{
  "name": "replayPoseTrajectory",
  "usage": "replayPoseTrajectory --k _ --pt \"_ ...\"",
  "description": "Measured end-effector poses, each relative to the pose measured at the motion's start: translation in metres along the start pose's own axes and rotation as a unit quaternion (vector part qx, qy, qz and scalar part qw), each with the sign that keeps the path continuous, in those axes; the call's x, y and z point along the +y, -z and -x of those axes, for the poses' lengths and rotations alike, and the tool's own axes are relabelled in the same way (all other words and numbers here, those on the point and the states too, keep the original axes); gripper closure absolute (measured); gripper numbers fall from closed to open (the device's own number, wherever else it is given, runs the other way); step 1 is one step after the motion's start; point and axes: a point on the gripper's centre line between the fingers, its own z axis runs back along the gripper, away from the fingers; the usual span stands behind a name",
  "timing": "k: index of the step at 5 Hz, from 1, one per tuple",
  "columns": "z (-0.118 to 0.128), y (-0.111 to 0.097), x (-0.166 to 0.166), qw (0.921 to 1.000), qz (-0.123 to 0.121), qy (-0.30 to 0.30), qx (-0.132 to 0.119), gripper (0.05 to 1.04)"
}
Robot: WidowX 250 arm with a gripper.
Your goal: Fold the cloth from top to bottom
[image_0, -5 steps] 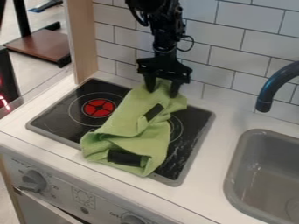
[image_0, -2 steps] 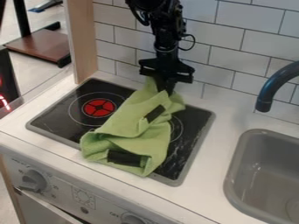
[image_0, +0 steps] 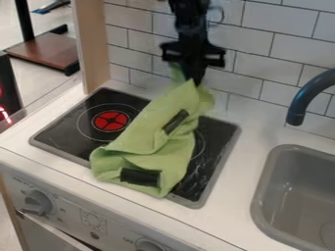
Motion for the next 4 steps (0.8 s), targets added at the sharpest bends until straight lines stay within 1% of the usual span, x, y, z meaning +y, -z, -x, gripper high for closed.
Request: replayPoseTrajectory --k 1,2,3,4 --pt "-0.001 -0.035 -0.003 0.9993 0.026 0.002 -0.027 1.034" --pt "0.018 -0.05 -0.003 0.9986 0.036 0.021 -0.032 1.034" --pt "0.048 -0.053 0.002 0.996 0.058 0.061 -0.031 1.034" --pt "0.079 -0.051 0.009 0.9921 0.069 0.1 -0.033 1.034"
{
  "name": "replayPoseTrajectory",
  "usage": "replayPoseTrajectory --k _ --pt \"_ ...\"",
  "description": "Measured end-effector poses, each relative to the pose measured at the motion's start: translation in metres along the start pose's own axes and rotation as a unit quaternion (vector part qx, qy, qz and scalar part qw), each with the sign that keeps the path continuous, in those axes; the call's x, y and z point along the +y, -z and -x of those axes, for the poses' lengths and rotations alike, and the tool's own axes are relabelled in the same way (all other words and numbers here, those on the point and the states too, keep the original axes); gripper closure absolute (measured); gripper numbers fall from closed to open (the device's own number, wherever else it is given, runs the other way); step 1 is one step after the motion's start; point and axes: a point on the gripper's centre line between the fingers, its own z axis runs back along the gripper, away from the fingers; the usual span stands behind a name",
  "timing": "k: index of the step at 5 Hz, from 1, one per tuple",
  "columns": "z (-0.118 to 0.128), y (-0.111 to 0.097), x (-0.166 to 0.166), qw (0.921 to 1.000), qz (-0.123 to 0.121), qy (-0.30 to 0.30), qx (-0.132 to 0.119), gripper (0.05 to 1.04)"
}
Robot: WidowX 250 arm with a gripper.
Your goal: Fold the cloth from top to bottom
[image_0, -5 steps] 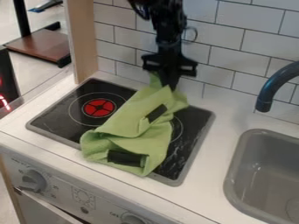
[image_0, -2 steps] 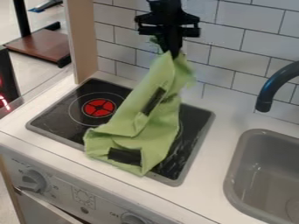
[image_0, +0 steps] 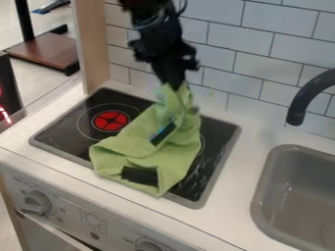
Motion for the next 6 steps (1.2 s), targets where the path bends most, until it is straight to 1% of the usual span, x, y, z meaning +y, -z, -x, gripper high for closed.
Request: replayPoseTrajectory --k 1,2,3,4,5,6 --pt "0.029 -0.002 0.006 0.9999 0.005 0.013 -0.002 1.034" --pt "0.049 -0.011 0.012 0.9997 -0.013 0.017 -0.007 1.034" --pt "0.077 -0.006 0.024 0.9989 -0.034 0.023 0.022 1.034" --pt "0.103 0.006 0.04 0.9943 -0.079 0.043 0.056 1.034" --pt "0.117 0.023 0.05 0.9925 -0.093 0.04 0.069 1.034" --pt "0.121 0.033 0.056 0.9909 -0.102 0.041 0.077 1.034"
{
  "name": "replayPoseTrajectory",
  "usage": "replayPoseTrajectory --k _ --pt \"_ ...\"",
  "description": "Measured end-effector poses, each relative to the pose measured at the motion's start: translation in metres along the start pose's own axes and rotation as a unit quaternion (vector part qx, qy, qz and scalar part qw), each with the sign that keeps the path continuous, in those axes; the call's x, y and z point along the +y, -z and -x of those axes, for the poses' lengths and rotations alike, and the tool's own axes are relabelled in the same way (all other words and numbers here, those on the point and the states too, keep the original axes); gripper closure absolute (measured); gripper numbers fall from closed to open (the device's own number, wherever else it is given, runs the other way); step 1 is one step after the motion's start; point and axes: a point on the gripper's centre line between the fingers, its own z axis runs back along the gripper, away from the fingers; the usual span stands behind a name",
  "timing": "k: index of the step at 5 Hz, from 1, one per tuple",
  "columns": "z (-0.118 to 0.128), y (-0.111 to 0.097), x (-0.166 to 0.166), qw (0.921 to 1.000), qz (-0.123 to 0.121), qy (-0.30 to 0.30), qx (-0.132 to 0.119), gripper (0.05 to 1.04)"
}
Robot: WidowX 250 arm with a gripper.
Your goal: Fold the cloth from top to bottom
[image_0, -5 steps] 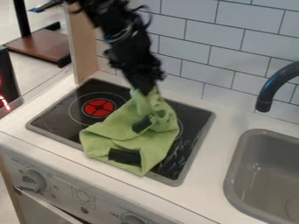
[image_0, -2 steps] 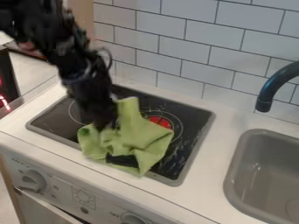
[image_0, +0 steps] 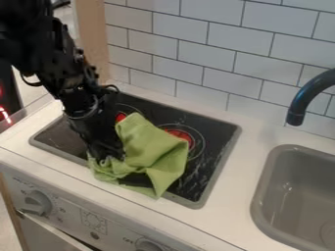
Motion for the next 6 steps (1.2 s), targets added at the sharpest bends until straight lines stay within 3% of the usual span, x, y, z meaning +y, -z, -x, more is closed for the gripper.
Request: replayPoseTrajectory --k 1,2,3,4,5,6 --pt "-0.005 0.003 0.001 0.9999 -0.011 -0.001 -0.004 1.011" --pt "-0.007 0.002 0.003 0.9996 -0.016 -0.024 0.001 0.863" --pt "-0.01 -0.003 0.003 0.9993 -0.016 -0.034 -0.003 0.652" --pt "-0.015 -0.007 0.002 0.9988 0.005 -0.049 0.009 0.387" --pt "-0.022 -0.015 0.005 0.9983 0.008 -0.055 0.015 0.115" --pt "-0.032 -0.033 0.006 0.9978 0.016 -0.064 0.013 0.073"
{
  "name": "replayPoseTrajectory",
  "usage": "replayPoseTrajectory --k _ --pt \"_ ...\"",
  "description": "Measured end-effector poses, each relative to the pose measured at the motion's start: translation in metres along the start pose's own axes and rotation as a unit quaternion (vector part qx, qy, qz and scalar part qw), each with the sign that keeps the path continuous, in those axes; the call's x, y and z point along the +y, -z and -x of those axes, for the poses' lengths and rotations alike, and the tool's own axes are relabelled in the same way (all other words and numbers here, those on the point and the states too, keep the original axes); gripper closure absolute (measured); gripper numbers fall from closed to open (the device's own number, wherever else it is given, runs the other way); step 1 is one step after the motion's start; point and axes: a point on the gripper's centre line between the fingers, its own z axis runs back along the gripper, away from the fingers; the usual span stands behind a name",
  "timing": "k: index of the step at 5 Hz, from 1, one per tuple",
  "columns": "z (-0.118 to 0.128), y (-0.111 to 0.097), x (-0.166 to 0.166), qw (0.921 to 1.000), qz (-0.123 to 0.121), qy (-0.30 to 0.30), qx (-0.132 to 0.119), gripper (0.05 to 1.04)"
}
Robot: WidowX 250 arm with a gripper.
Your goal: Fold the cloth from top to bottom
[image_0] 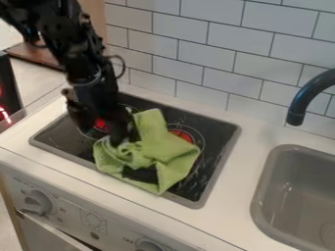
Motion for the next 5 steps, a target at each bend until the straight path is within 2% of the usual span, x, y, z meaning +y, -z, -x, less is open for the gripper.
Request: replayPoseTrajectory --k 2,3,4,5 --pt "-0.025 -0.053 -0.006 0.9986 0.027 -0.01 -0.044 0.085" --pt "-0.03 -0.069 -0.007 0.9977 0.035 -0.016 -0.057 0.085" --pt "-0.035 -0.079 -0.003 0.9972 0.034 -0.019 -0.064 0.085" --pt "-0.035 -0.08 -0.003 0.9971 0.035 -0.02 -0.065 0.085"
